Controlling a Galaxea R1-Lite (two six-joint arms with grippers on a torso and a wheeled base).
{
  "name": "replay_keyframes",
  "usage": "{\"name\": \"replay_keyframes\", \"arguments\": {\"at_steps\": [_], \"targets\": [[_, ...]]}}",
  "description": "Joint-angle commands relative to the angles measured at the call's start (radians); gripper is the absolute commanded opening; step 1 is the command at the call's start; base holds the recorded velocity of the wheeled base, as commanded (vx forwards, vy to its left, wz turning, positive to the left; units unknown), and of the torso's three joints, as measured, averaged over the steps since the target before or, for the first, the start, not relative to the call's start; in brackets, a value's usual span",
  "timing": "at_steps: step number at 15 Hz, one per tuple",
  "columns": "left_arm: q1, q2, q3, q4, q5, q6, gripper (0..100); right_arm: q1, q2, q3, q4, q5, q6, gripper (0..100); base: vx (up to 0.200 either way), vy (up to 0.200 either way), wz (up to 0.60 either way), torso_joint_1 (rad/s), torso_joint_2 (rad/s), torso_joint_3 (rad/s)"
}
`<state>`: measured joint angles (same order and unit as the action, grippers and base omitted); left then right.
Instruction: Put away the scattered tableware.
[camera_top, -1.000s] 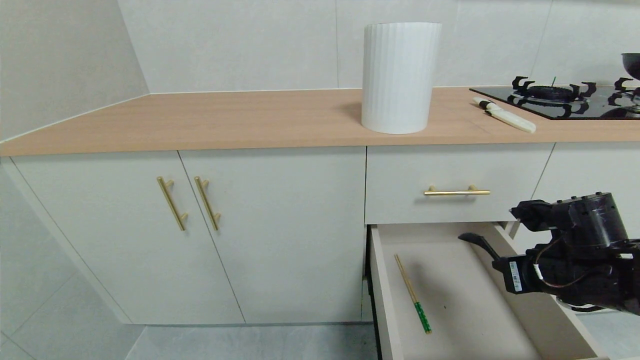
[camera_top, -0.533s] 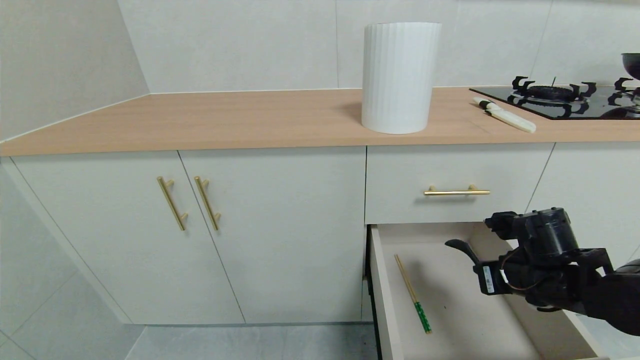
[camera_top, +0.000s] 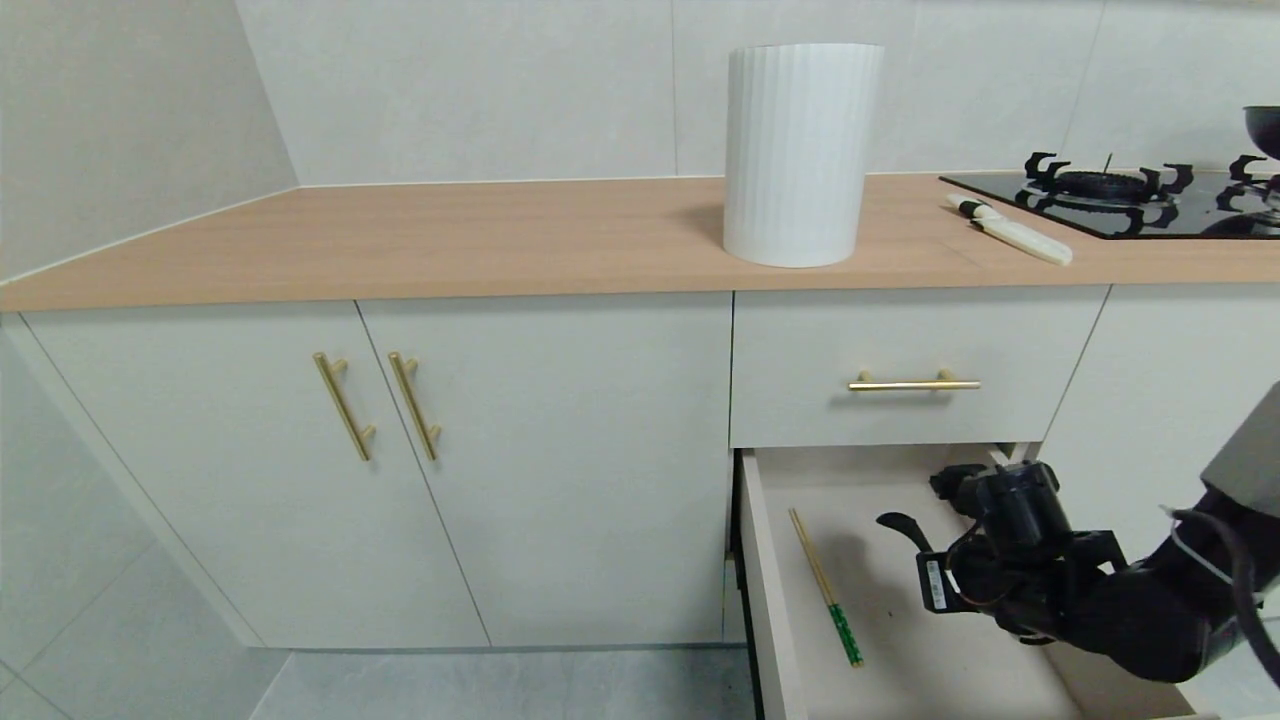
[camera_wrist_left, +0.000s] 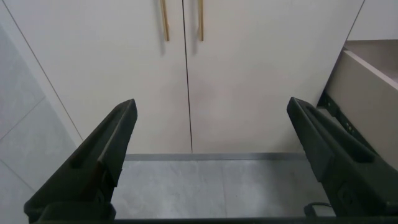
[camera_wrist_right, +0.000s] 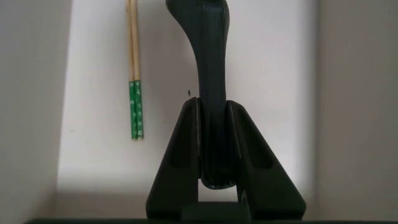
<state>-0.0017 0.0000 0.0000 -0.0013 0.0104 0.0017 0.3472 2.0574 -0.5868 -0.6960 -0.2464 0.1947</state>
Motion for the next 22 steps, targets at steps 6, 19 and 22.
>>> {"name": "replay_keyframes", "arguments": {"at_steps": [6, 19, 22], "targets": [[0.000, 0.002, 0.000, 0.000, 0.000, 0.000, 100, -0.010, 0.248, -0.008, -0.204, -0.037, 0.000, 0, 0.000, 0.000, 0.00, 0.000, 0.00, 0.000], [0.000, 0.002, 0.000, 0.000, 0.000, 0.000, 100, -0.033, 0.329, -0.051, -0.235, -0.047, -0.003, 0, 0.000, 0.000, 0.00, 0.000, 0.00, 0.000], [0.000, 0.002, 0.000, 0.000, 0.000, 0.000, 100, -0.033, 0.332, -0.051, -0.235, -0.048, -0.003, 0, 0.000, 0.000, 0.00, 0.000, 0.00, 0.000]]}}
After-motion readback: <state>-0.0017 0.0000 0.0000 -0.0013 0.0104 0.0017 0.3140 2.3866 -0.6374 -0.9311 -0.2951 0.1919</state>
